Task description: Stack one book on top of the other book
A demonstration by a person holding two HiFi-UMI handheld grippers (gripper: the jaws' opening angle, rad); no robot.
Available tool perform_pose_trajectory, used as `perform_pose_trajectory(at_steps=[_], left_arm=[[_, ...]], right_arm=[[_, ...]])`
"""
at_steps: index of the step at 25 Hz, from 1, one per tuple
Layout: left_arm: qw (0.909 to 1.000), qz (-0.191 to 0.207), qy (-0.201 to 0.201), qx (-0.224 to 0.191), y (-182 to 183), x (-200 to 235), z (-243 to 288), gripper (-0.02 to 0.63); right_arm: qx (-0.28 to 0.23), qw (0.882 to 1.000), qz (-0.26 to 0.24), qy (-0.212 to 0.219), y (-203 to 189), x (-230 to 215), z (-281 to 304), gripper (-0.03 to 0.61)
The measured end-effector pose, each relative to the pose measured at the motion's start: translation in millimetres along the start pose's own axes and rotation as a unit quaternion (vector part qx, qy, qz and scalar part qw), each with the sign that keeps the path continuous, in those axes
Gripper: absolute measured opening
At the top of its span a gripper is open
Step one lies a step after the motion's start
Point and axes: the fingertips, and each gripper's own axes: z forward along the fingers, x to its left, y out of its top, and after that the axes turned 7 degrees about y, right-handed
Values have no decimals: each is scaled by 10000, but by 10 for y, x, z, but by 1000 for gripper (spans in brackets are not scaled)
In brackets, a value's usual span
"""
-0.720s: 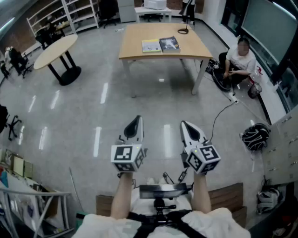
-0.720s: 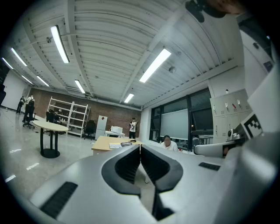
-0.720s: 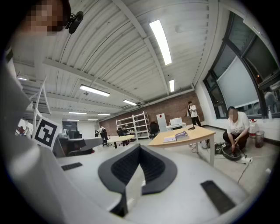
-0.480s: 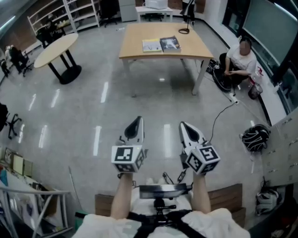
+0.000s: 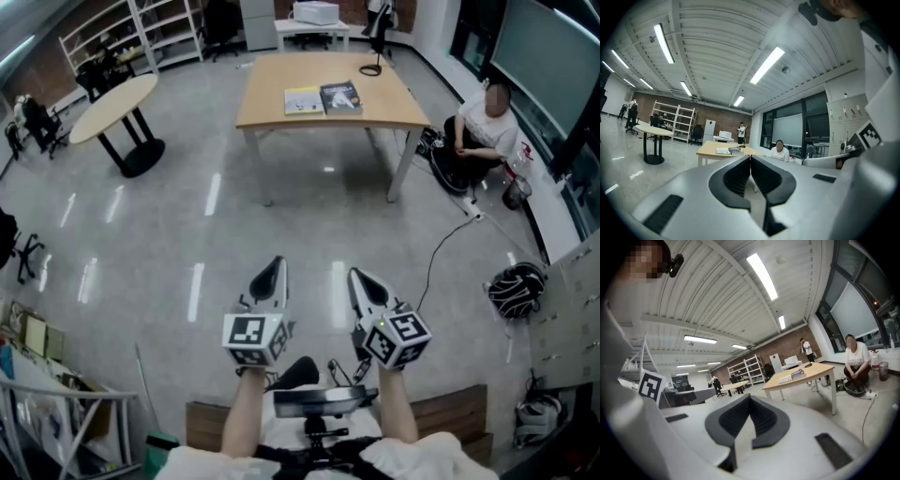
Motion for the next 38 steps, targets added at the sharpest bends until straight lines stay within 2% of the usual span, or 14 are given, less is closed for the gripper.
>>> perform_pose_trajectory(at_steps=[3, 7, 13, 20, 25, 30, 38], left_arm=[[9999, 44, 72, 129, -98, 10, 126, 15], [9998, -9, 86, 195, -140, 85, 444, 15], [9988, -81, 122, 470, -329, 398, 1268, 15], [9991, -199, 283, 231, 122, 1146, 2523, 15], [9993, -196, 260, 157, 359, 1543, 3255, 15], [9993, -225, 190, 246, 419, 1724, 3848, 15], [9991, -188, 194, 324, 397, 1896, 4983, 15]], right_arm=[[60, 9996, 263, 38, -104, -79, 87, 1], [373, 9989, 256, 122, -235, -233, 313, 2], [354, 9988, 329, -37, -42, -918, 979, 0], [210, 9997, 57, 58, 575, -1552, 2253, 1], [163, 9998, 88, -87, 791, -1910, 2876, 1], [156, 9998, 133, -88, 947, -2243, 3351, 1], [166, 9997, 183, 64, 1142, -3037, 4244, 0]])
